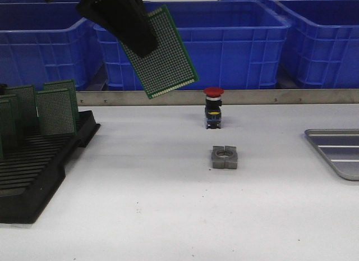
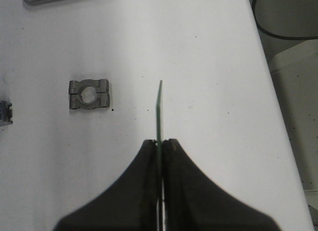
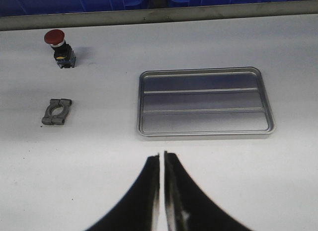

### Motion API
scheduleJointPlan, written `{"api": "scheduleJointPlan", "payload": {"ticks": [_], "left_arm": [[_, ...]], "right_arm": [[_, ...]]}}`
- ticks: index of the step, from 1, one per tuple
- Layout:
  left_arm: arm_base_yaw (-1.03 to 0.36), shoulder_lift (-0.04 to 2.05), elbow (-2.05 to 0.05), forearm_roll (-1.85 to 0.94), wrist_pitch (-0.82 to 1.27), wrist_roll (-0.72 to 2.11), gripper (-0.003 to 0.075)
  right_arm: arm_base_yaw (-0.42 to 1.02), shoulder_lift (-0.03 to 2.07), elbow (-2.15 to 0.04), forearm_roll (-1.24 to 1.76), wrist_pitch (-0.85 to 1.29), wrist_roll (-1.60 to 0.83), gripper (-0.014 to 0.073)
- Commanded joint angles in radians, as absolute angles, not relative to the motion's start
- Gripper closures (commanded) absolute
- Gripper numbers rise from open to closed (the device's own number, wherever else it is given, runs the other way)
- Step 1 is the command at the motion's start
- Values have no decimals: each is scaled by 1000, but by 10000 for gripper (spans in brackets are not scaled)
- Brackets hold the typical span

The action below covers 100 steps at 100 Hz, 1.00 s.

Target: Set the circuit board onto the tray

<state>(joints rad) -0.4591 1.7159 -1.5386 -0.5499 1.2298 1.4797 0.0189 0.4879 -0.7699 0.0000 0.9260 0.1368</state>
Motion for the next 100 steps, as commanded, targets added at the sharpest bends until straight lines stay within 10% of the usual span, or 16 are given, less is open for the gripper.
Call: {"api": "scheduleJointPlan", "payload": {"ticks": [1,22,100], "left_arm": [[-468,1670,-1571,-609,1274,1468,738],[-468,1670,-1571,-612,1274,1468,738],[-468,1670,-1571,-628,1274,1468,738]], "right_arm": [[21,503,-801,0,870,136,389],[21,514,-801,27,857,134,166],[79,1143,-813,1254,920,-1544,163]]}}
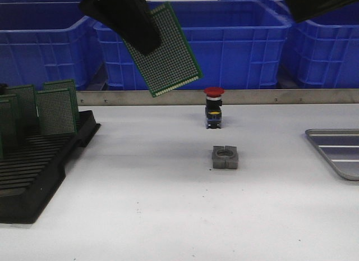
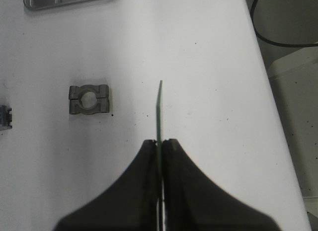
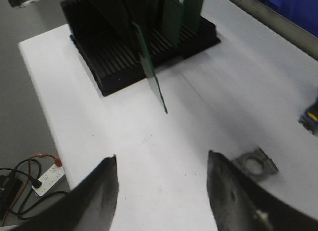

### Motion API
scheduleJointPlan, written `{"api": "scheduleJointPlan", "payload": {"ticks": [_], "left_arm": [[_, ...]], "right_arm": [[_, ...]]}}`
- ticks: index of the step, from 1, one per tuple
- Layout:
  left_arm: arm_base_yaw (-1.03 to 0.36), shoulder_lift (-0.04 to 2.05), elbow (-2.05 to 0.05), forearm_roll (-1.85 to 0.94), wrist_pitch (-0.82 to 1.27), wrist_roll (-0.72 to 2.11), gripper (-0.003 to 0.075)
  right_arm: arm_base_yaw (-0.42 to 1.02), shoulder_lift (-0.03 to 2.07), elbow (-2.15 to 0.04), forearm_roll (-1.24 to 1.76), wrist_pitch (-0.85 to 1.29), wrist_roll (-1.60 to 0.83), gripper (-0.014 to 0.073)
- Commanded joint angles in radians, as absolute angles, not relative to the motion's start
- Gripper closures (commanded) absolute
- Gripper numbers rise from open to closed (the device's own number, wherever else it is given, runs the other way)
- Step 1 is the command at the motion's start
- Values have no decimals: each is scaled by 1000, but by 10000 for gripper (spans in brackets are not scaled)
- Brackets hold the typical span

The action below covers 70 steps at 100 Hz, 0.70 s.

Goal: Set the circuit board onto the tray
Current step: 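Reach the right gripper to the board and grasp its lower edge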

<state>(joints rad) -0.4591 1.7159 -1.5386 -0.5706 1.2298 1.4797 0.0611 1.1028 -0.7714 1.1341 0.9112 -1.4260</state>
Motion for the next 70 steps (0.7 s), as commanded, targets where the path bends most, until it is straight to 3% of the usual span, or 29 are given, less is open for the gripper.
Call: {"api": "scheduleJointPlan", "payload": {"ticks": [1,70], "left_arm": [[-468,1670,-1571,-628,1274,1468,738],[-468,1670,-1571,-628,1274,1468,738]], "right_arm": [[84,1153,-816,1254,920,-1551,163],[318,1579,-1088,1253,902,-1577,186]]}}
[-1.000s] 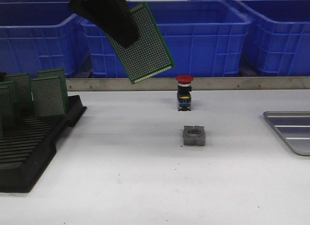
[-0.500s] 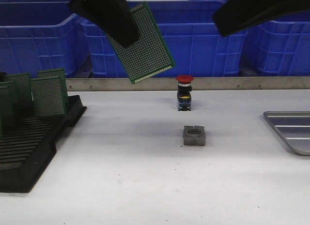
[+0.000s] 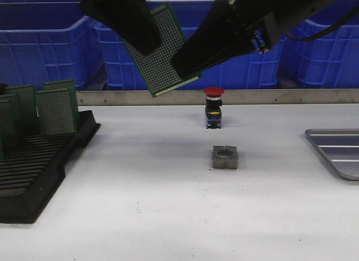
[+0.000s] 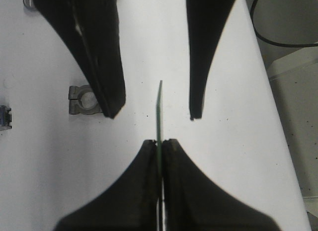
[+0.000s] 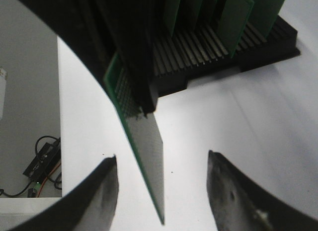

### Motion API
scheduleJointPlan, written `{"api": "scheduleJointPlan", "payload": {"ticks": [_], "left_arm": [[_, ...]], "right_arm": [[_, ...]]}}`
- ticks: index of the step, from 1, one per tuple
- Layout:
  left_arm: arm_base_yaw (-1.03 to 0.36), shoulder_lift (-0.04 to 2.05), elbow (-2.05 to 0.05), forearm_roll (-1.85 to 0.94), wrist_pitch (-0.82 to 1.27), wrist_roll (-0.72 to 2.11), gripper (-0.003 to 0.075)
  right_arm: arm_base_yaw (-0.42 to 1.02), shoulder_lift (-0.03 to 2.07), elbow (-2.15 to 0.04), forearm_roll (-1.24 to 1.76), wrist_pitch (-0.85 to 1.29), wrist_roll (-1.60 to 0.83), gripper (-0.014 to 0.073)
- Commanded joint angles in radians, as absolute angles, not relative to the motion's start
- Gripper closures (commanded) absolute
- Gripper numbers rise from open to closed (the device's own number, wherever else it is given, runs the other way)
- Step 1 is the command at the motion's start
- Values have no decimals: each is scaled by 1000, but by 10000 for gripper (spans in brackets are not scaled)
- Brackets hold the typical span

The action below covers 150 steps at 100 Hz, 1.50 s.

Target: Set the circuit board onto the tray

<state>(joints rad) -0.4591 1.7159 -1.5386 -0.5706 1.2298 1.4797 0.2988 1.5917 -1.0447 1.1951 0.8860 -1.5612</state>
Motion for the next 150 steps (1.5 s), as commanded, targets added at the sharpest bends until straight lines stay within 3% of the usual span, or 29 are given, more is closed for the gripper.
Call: {"api": "scheduleJointPlan", "payload": {"ticks": [1,37,43,50,57,63,69,76,108,150], "left_arm": [[-468,1670,-1571,-628,1274,1468,738],[-468,1670,-1571,-628,1274,1468,737],[-468,1670,-1571,-628,1274,1468,720],[-468,1670,-1571,-628,1274,1468,646],[-468,1670,-1571,-628,1274,1468,517],[-468,1670,-1571,-628,1274,1468,350],[-468,1670,-1571,-628,1266,1468,232],[-468,1670,-1571,-628,1262,1468,150],[-468,1670,-1571,-628,1260,1468,154],[-468,1670,-1571,-628,1260,1468,154]], "right_arm": [[321,1581,-1089,1253,902,-1577,195],[334,1589,-1091,1253,902,-1577,665],[334,1589,-1091,1253,904,-1577,657],[334,1589,-1091,1253,905,-1577,660],[334,1589,-1091,1253,905,-1577,660],[334,1589,-1091,1253,904,-1577,660],[334,1589,-1091,1253,904,-1577,660],[332,1589,-1091,1248,904,-1577,660],[191,1514,-1093,1095,929,-1446,660],[-288,1563,-1093,1025,995,-1206,660]]}}
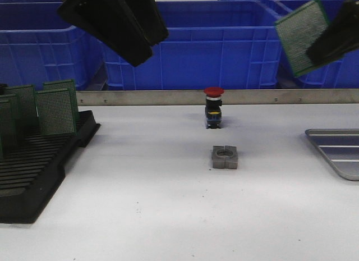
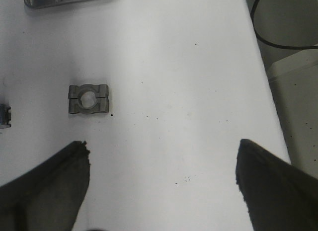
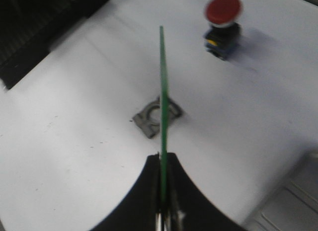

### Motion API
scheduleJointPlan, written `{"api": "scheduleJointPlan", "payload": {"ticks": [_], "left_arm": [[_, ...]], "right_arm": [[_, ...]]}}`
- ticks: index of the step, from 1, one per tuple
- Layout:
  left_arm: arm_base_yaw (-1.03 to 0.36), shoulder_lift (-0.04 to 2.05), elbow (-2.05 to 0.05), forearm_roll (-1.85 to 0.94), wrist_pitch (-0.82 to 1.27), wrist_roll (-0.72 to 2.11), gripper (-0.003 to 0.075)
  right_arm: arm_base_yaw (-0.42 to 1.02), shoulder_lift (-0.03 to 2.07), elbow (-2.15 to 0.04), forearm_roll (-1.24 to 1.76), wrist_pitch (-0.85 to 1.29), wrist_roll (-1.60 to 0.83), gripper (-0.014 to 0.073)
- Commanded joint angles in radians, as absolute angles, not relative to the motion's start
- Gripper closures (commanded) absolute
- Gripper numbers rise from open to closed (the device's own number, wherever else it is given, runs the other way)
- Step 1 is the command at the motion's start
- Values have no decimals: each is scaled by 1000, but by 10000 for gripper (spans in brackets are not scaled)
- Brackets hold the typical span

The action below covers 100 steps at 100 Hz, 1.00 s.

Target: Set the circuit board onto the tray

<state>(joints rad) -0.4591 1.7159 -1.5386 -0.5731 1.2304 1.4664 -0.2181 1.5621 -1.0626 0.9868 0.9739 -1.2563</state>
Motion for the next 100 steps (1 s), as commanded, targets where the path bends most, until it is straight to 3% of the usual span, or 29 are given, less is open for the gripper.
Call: {"api": "scheduleJointPlan", "payload": {"ticks": [1,24,50,76,90,100], "left_arm": [[-468,1670,-1571,-628,1260,1468,154],[-468,1670,-1571,-628,1260,1468,154],[-468,1670,-1571,-628,1260,1468,155],[-468,1670,-1571,-628,1260,1468,155],[-468,1670,-1571,-628,1260,1468,155],[-468,1670,-1571,-628,1260,1468,155]], "right_arm": [[-300,1571,-1093,1025,995,-1202,660],[-416,1738,-1093,1025,993,-1018,660],[-423,1890,-1095,1036,986,-935,660],[-423,1915,-1104,1045,978,-894,650],[-423,1915,-1104,1045,974,-892,518],[-423,1915,-1104,1045,972,-889,350]]}}
